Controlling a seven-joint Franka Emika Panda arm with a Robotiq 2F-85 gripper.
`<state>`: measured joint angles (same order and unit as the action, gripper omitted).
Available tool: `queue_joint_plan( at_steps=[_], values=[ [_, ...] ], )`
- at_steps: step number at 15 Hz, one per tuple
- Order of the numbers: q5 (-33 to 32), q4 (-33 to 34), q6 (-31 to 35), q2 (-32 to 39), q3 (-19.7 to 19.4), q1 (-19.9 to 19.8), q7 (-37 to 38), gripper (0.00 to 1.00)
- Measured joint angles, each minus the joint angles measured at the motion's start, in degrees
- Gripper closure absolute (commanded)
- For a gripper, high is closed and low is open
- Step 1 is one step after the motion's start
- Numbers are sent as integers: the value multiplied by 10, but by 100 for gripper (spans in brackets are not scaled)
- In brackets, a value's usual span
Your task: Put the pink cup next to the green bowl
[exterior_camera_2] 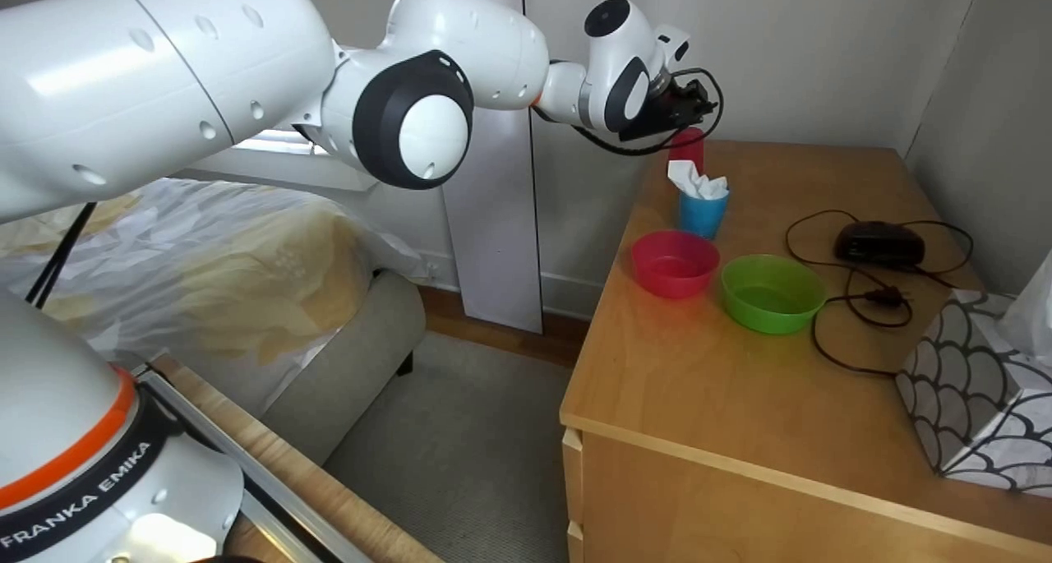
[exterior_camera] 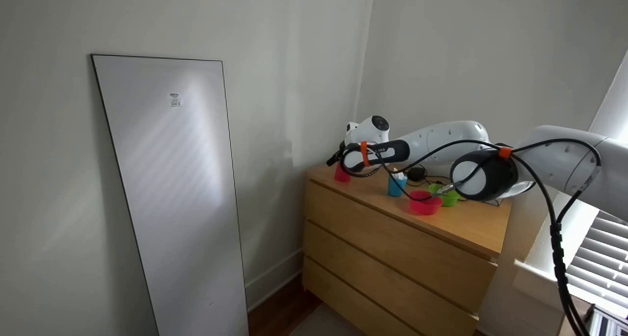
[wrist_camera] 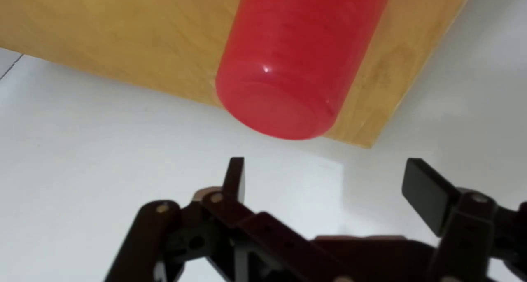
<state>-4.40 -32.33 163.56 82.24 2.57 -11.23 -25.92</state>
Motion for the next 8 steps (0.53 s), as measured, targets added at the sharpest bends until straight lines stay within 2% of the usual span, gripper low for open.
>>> queue_joint_plan(
  at_steps=[2,4,5,8],
  values=[
    [0,8,0,5,-6,0,3,33],
    [0,9,0,6,-17,1,13,30],
    [0,9,0,6,-23,1,19,33],
    [0,9,-1,7,-47,3,37,28]
  ],
)
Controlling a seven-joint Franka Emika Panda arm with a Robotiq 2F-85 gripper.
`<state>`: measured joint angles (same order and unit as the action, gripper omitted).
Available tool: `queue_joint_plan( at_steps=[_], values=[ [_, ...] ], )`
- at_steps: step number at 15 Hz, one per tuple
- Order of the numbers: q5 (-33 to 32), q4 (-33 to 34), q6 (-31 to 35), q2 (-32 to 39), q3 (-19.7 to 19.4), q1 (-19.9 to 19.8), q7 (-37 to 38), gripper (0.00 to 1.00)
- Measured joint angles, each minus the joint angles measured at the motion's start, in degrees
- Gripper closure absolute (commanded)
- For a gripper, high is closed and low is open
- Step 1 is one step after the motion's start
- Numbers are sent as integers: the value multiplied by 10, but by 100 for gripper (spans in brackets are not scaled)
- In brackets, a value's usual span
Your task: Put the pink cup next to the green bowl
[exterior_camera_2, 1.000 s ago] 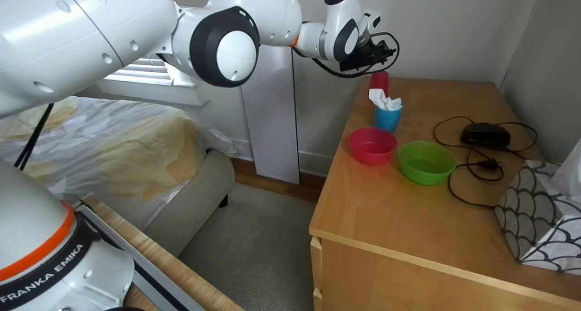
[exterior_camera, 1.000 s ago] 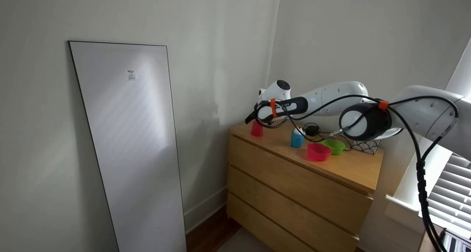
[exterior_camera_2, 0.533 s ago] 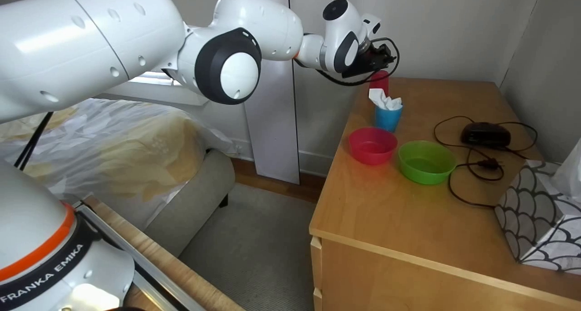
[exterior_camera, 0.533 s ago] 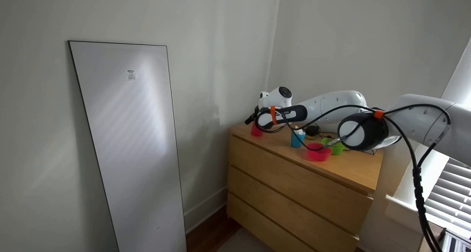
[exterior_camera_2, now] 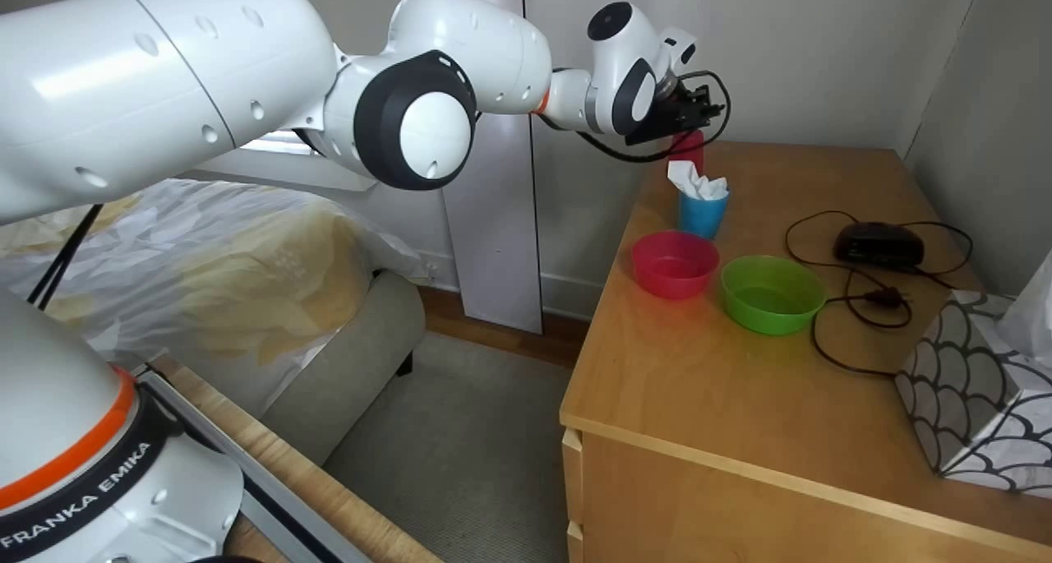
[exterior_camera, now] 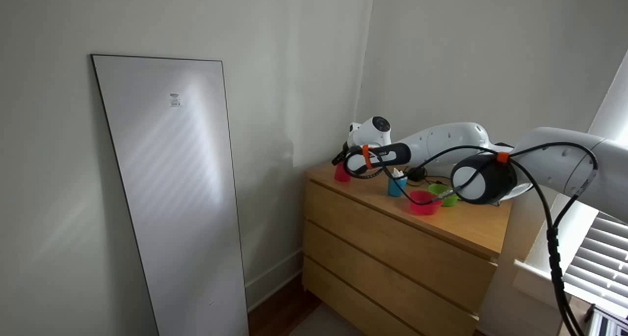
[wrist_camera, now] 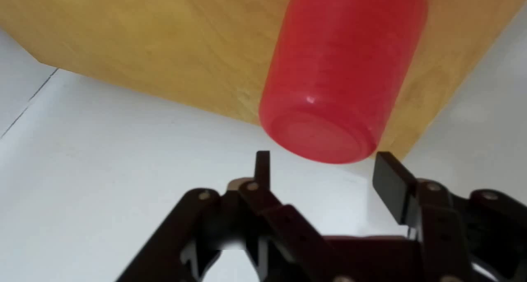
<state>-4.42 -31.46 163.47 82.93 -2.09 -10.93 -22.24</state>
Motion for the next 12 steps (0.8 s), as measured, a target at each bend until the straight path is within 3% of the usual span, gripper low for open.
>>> queue_joint_plan(
  at_steps=[3,6,12],
  values=[
    [-1,0,-19,1,-30,4,25,27],
    [-2,0,-51,0,-55,9,44,19],
    [-8,11,-129,-4,-106,26,92,26]
  ],
)
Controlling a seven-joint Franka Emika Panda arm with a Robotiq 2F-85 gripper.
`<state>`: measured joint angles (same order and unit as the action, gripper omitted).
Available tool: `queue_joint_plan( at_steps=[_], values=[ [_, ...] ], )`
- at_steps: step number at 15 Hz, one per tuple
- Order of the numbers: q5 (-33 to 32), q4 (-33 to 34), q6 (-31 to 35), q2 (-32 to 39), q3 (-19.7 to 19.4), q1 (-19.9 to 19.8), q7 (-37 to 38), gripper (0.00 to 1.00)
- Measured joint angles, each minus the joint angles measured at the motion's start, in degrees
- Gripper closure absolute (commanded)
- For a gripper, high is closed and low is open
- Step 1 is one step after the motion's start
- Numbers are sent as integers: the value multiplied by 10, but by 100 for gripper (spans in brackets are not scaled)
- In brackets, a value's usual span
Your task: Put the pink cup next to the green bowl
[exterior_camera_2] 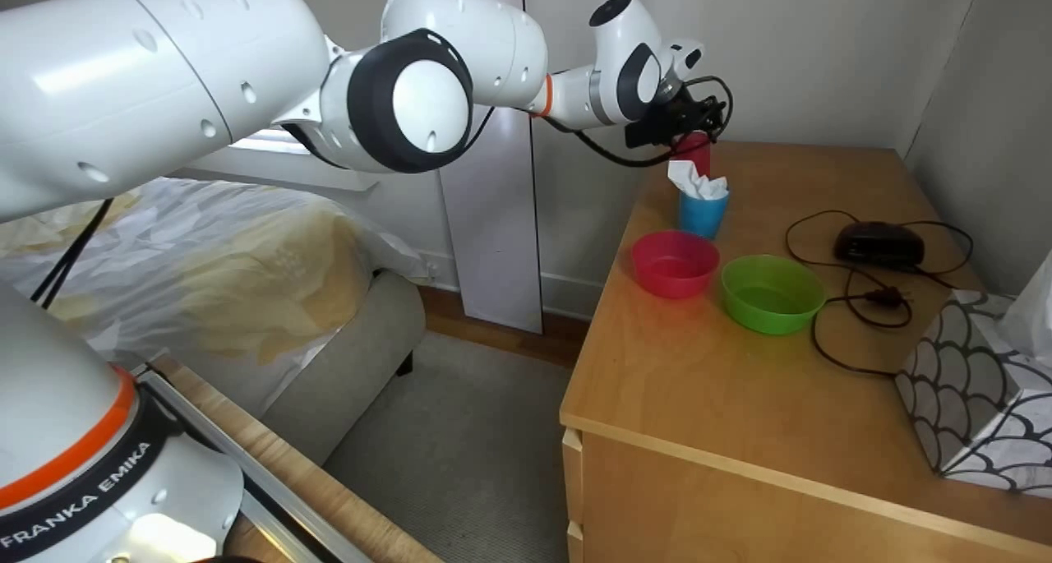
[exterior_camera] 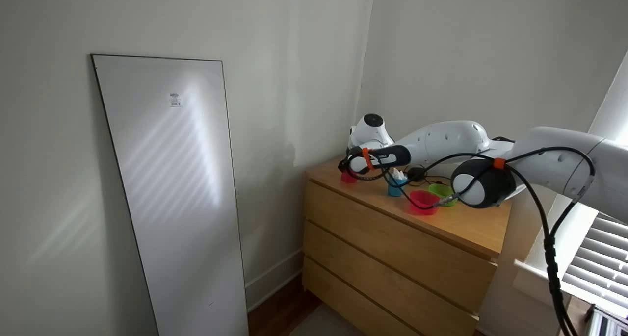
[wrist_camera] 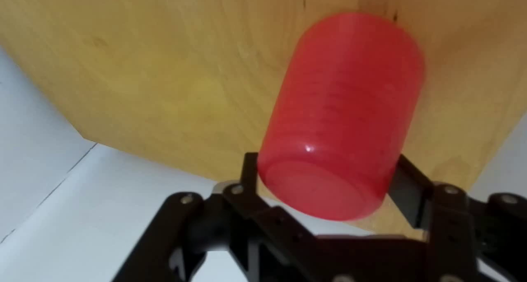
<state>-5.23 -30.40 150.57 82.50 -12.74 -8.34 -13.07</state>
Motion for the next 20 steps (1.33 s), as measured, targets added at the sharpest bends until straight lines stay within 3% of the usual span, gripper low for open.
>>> queue_joint_plan(
  at_steps=[11,20],
  values=[
    [-5,5,-243,-42,-54,11,51,27],
    [23,5,-339,-58,-54,-34,88,22]
  ],
)
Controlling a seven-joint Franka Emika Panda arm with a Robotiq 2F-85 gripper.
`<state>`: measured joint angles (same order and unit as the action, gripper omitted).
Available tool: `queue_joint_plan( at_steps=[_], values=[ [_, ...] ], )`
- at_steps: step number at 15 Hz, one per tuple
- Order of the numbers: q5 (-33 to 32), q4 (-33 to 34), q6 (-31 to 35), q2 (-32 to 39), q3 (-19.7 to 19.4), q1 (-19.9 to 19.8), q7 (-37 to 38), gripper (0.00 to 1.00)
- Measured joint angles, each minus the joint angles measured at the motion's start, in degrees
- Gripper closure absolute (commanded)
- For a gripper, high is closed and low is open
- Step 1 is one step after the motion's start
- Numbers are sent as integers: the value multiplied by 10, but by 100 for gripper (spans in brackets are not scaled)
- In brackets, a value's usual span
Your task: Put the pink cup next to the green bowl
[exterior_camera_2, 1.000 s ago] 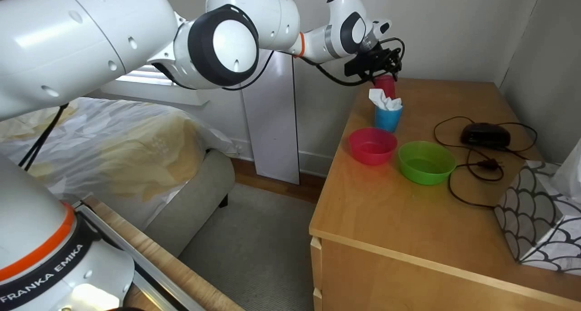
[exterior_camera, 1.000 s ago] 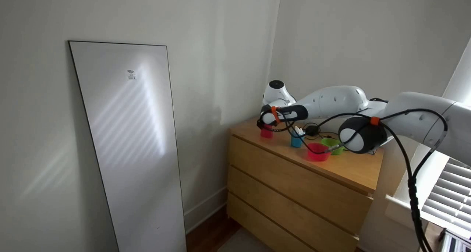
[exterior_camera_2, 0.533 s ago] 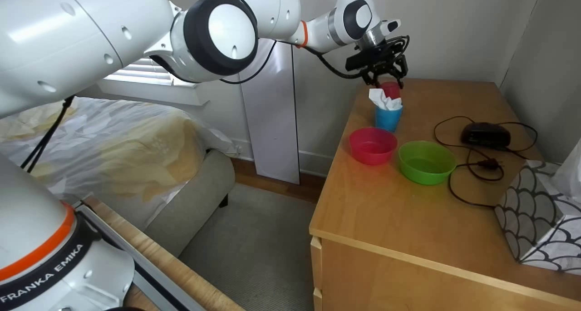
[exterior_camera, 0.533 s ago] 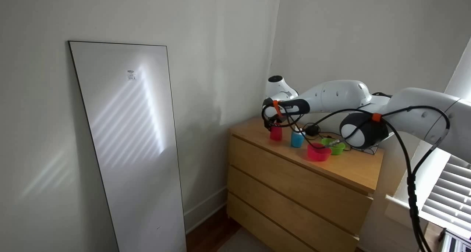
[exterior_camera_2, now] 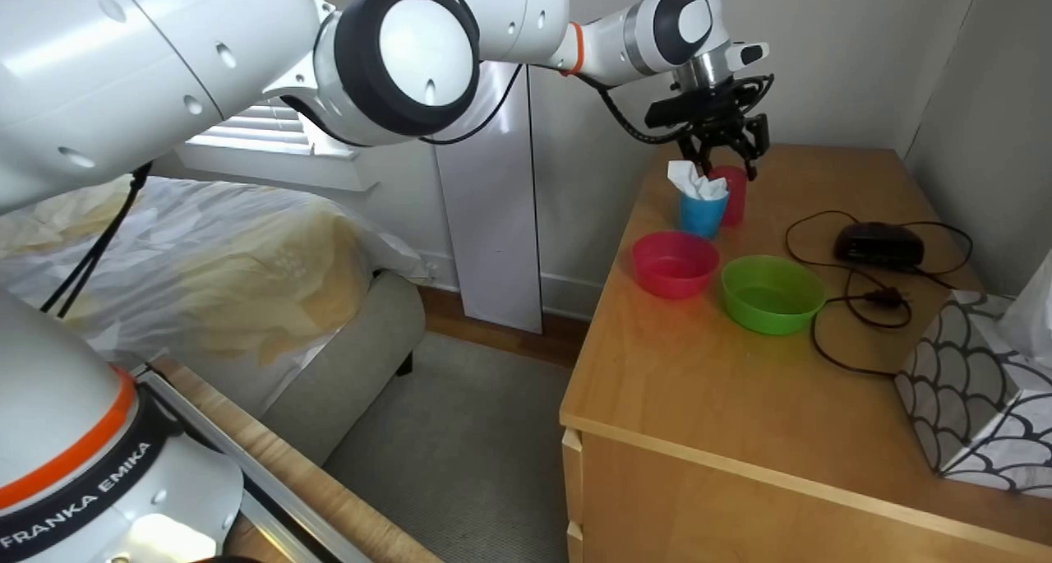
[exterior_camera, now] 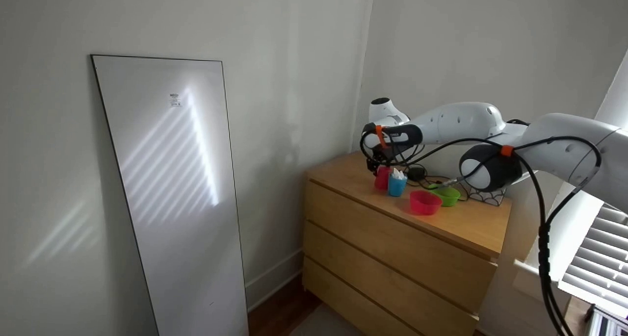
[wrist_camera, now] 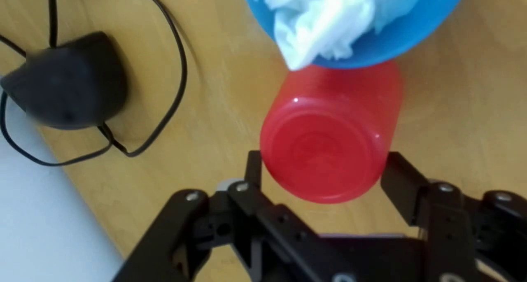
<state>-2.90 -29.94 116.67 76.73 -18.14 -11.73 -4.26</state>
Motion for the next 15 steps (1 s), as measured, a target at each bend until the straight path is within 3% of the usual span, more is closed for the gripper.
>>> queue_joint_plan(
  at_steps=[15],
  values=[
    [65,-2,-66,-15,9,-76,78,17]
  ],
)
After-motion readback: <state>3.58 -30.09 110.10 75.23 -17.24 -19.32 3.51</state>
